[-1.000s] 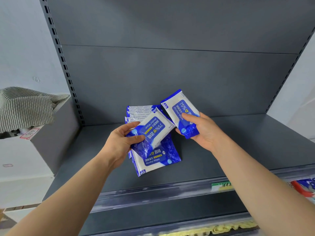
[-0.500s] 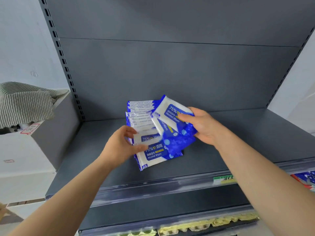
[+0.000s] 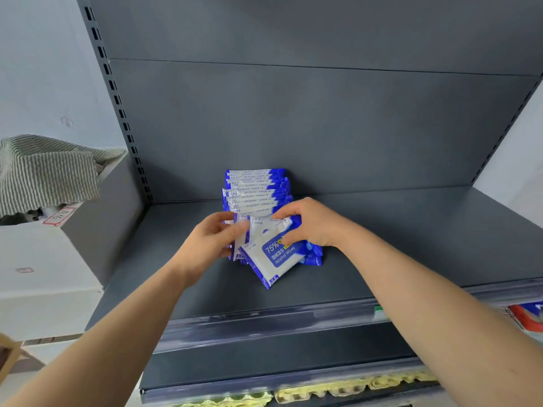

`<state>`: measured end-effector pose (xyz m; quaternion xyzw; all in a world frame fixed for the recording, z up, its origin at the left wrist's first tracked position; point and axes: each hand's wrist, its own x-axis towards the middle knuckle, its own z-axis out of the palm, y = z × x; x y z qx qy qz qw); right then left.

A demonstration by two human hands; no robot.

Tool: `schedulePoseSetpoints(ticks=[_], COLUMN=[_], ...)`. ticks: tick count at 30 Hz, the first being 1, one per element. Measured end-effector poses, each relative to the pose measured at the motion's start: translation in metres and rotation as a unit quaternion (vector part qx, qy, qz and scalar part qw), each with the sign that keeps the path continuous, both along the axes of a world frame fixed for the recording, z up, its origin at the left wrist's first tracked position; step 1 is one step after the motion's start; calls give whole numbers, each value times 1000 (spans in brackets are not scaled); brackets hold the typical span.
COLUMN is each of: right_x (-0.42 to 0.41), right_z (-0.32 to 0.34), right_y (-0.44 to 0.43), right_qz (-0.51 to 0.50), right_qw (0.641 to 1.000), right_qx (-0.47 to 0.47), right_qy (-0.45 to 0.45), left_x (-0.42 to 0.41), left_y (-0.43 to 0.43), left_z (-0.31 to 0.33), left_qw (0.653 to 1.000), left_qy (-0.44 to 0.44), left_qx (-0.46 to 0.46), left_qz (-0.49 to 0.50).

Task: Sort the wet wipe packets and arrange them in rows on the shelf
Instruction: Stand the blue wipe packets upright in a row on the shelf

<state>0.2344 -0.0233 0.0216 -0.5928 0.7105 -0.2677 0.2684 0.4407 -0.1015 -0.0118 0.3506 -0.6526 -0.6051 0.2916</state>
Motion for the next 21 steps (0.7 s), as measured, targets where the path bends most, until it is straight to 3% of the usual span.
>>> schedulePoseSetpoints(ticks=[4,6,10,13,16,18,21], right_x=[2,-4,-16,-22,-17,-9,3], right_z=[-10,-15,-19,-26,-31,-32,-32], right_y=[0,6,24,30,29,24,17], right_qz=[21,3,-75,-128,-105,-92,-98], right_qw=[994,991,994,991,994,995,995], right_qx=[-49,-55,-30,32,12,-2,-15], right_qy=[94,122,80,22,-39,-32,20], left_x=[4,3,3,4,3,2,0], left_y=[-2,0,3,7,11,14,11], left_z=[-14,-14,-12,-15,-18,-15,-10], left_qw=[963,946,922,925,958,981,989], left_qy=[-175,-214,-252,-243,-172,-119,-100], left_qx=[-195,-237,-293,-293,-231,-152,-86], left_qz=[-64,-51,-20,2,5,-36,-70])
